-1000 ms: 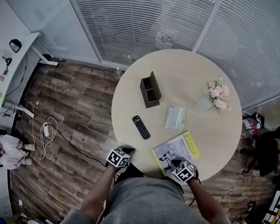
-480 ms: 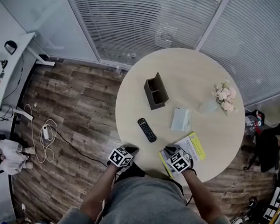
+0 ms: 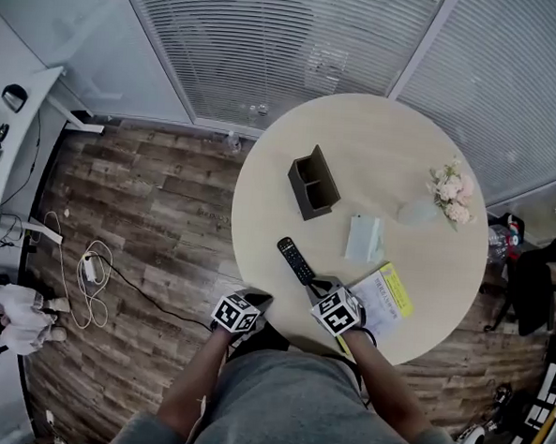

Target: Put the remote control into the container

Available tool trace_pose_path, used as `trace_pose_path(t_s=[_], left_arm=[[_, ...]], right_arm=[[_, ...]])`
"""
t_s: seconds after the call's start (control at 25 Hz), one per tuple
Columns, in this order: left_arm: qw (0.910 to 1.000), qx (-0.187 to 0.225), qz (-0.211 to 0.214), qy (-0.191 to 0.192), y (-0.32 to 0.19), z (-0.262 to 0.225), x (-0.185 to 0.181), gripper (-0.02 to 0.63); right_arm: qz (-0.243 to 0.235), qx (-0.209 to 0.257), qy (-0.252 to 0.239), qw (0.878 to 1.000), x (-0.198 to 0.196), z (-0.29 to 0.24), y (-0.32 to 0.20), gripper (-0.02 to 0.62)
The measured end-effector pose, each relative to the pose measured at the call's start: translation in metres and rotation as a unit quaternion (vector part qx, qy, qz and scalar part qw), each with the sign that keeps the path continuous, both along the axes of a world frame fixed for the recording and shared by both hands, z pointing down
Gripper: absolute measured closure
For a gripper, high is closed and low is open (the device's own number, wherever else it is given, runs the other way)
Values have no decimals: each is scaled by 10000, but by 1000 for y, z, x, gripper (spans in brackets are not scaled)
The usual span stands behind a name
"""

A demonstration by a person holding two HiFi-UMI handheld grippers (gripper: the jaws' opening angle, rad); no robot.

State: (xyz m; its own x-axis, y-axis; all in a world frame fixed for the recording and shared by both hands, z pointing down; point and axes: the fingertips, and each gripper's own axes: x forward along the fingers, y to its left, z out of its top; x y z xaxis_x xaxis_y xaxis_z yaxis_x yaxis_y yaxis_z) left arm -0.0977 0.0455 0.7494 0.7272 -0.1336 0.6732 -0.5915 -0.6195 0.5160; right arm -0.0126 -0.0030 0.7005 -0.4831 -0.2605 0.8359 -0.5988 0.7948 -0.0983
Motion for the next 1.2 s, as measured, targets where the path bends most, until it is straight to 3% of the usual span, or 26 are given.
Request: trace_pose_path(t_s=[0.12, 0.52, 0.72, 1.2], left_arm=[[10000, -16, 23, 87, 0, 0, 1, 609], [9992, 34, 350, 191, 0, -1, 14, 609], [9993, 19, 370, 59, 6, 0, -8, 609], [9993, 58, 329, 158, 1, -1, 12, 611]], right_arm=[[93, 17, 3, 10000, -7, 1, -6, 563], [439, 133, 158, 9988, -9, 7, -23, 390], [392, 0, 105, 9992, -33, 18, -22, 380], [396, -94, 508, 9979, -11, 30, -26, 367]])
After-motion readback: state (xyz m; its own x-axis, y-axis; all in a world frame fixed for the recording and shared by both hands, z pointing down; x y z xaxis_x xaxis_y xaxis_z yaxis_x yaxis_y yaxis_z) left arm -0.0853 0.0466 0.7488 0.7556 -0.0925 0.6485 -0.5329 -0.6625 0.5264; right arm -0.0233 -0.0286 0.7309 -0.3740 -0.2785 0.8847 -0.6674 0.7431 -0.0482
